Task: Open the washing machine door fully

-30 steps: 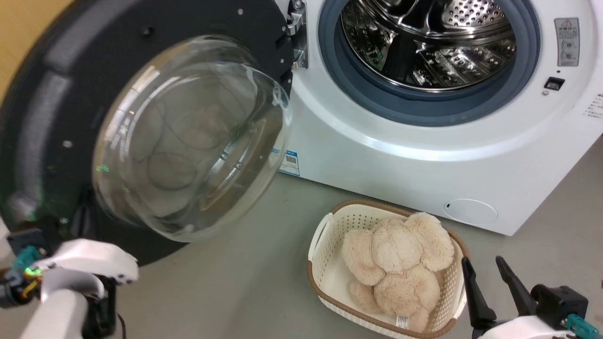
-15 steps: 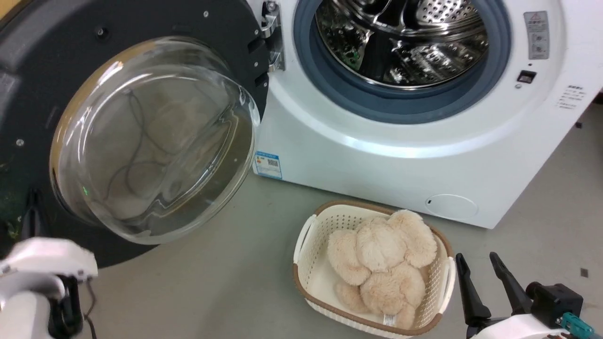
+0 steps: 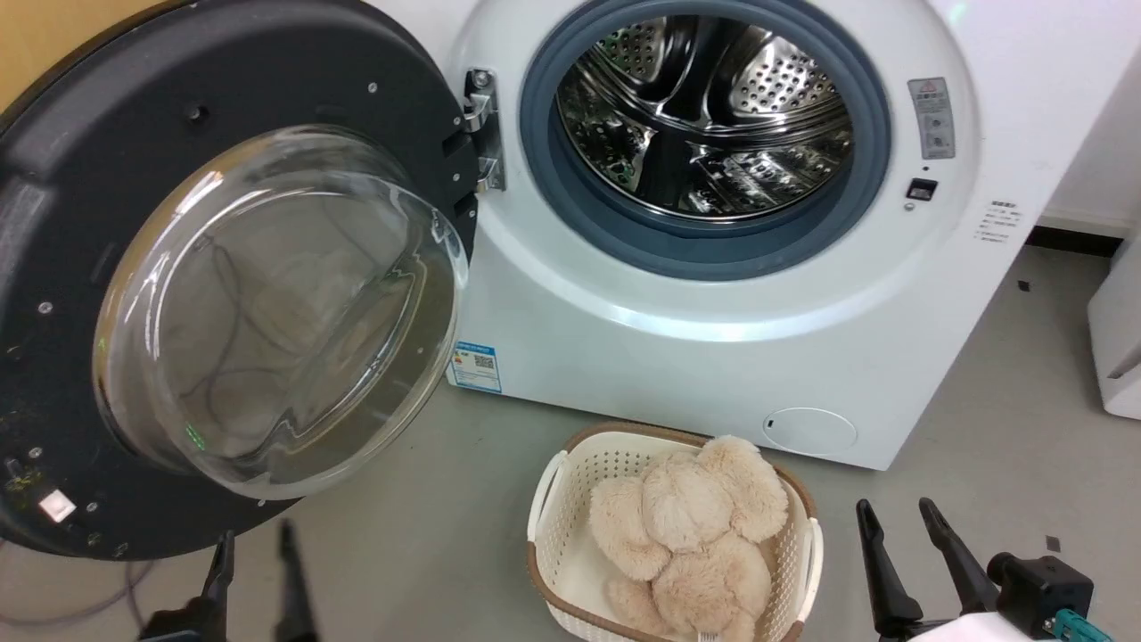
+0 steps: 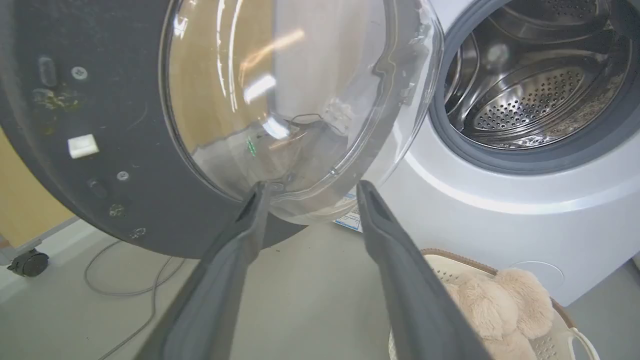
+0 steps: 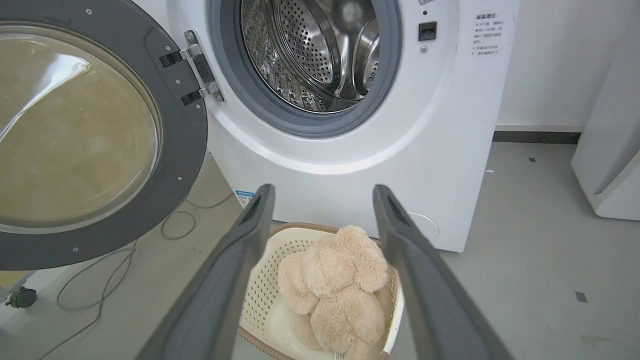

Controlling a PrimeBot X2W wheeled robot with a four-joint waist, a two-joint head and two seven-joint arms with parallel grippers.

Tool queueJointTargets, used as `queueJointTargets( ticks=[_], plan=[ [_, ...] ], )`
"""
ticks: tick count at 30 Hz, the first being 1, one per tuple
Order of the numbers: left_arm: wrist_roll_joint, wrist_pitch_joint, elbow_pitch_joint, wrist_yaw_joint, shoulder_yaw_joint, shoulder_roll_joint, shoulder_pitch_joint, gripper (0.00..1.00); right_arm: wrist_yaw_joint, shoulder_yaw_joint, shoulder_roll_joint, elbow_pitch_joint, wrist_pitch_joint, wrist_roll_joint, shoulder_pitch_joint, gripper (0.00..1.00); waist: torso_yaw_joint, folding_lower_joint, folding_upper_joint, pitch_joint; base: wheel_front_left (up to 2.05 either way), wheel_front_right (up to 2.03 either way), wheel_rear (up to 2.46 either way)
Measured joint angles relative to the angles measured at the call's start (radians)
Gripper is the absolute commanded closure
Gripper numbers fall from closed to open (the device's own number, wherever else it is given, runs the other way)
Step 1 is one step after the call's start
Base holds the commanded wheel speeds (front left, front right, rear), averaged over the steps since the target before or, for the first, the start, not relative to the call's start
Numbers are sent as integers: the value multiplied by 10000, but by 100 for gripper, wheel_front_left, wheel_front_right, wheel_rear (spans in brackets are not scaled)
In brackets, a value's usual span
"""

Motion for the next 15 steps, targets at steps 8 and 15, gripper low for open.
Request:
queueJointTargets(
  ticks=[8,15],
  plan=[
    [725,2,-148,-169,-1074,-113,-129,0,0,-12,0,-8,6,-276,-5,0,-505,0,0,-176,0,0,0],
    [1252,167,182,-508,-1839,-56,-765,0,0,-253,2,-174,82,-798,-6,0,-1334,0,0,-276,0,0,0]
  ],
)
